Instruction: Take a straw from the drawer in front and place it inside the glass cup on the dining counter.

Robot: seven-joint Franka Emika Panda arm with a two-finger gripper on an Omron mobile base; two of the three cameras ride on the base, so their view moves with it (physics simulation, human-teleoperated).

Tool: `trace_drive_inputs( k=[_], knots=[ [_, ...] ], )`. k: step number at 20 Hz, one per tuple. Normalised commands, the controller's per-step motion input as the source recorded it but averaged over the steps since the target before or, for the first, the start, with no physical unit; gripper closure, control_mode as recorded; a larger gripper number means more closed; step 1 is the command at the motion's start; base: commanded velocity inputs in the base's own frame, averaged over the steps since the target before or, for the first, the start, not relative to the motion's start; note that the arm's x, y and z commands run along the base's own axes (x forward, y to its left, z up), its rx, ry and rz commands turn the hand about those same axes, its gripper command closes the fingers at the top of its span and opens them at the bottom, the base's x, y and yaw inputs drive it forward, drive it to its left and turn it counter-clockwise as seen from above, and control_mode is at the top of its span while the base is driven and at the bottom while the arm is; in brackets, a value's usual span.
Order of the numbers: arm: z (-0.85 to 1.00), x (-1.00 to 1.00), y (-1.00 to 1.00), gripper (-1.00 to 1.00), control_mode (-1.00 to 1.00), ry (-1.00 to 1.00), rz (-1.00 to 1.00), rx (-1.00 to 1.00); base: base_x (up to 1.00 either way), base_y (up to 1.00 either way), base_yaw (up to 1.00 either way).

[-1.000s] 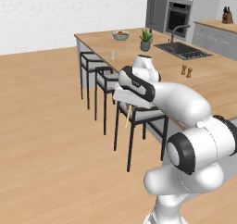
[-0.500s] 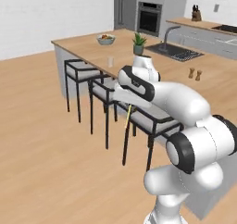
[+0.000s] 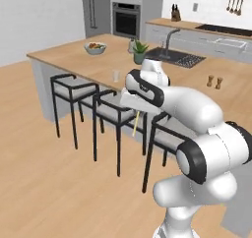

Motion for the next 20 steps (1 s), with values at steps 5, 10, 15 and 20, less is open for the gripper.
trace_drive_inputs(
  k=[5, 10, 15, 20],
  knots=[
    [0.0, 0.0, 0.0, 1.0, 1.0, 0.0, 0.0, 0.0, 0.6, 1.0, -0.41],
    [0.0, 0.0, 0.0, 1.0, 1.0, 0.0, 0.0, 0.0, 0.56, 1.0, -0.4],
    [0.0, 0.0, 0.0, 1.0, 1.0, 0.0, 0.0, 0.0, 0.53, 1.0, -0.4],
    [0.0, 0.0, 0.0, 1.0, 1.0, 0.0, 0.0, 0.0, 0.49, 1.0, -0.38]
  ],
)
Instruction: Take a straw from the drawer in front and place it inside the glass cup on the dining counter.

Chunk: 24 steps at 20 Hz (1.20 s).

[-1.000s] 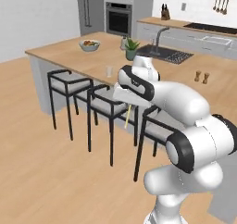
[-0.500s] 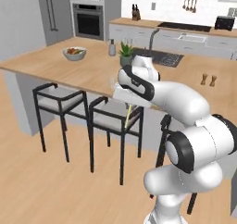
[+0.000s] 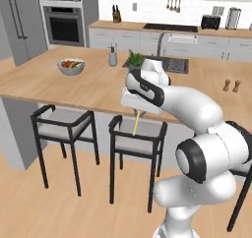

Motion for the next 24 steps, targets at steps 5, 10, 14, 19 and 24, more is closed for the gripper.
trace_drive_inputs(
  k=[5, 10, 14, 19, 24],
  knots=[
    [0.0, 0.0, 0.0, 1.0, 1.0, 0.0, 0.0, 0.0, 0.47, 0.85, -0.39],
    [0.0, 0.0, 0.0, 1.0, 1.0, 0.0, 0.0, 0.0, 0.4, 0.51, -0.42],
    [0.0, 0.0, 0.0, 1.0, 1.0, 0.0, 0.0, 0.0, 0.45, 0.31, -0.43],
    [0.0, 0.0, 0.0, 1.0, 1.0, 0.0, 0.0, 0.0, 0.62, 0.28, -0.37],
    [0.0, 0.0, 0.0, 1.0, 1.0, 0.0, 0.0, 0.0, 0.69, 0.32, -0.28]
  ],
)
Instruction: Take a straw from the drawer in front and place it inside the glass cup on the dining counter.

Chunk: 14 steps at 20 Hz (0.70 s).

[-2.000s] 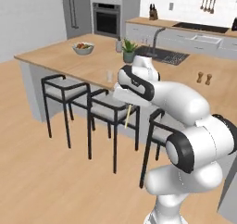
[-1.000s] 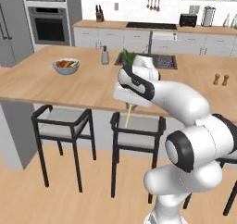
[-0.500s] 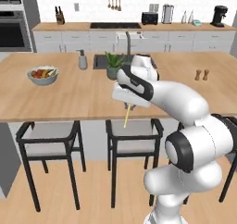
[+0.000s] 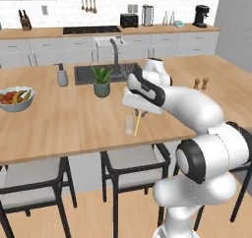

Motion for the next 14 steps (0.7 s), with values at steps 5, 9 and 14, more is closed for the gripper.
trace_drive_inputs(
  k=[5, 9, 14],
  knots=[
    [0.0, 0.0, 0.0, 1.0, 1.0, 0.0, 0.0, 0.0, 0.7, 0.5, -0.22],
    [0.0, 0.0, 0.0, 1.0, 1.0, 0.0, 0.0, 0.0, 0.61, 0.57, -0.17],
    [0.0, 0.35, 0.26, 1.0, -1.0, -0.06, -0.13, -0.14, 0.0, 0.0, 0.0]
  ],
)
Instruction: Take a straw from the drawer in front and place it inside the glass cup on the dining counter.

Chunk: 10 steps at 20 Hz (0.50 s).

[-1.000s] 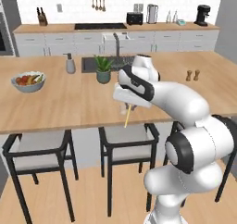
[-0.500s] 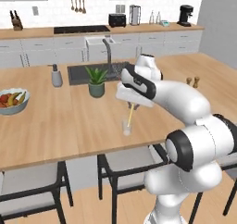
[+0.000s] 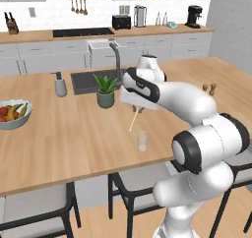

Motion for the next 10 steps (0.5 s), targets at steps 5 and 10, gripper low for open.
trace_drive_inputs(
  k=[5, 10],
  knots=[
    [0.0, 0.11, 0.11, 1.0, -1.0, -0.41, -0.1, -0.49, 0.0, 0.0, 0.0],
    [0.0, 0.22, 0.07, 1.0, -1.0, -0.51, -0.15, -0.64, 0.0, 0.0, 0.0]
  ],
)
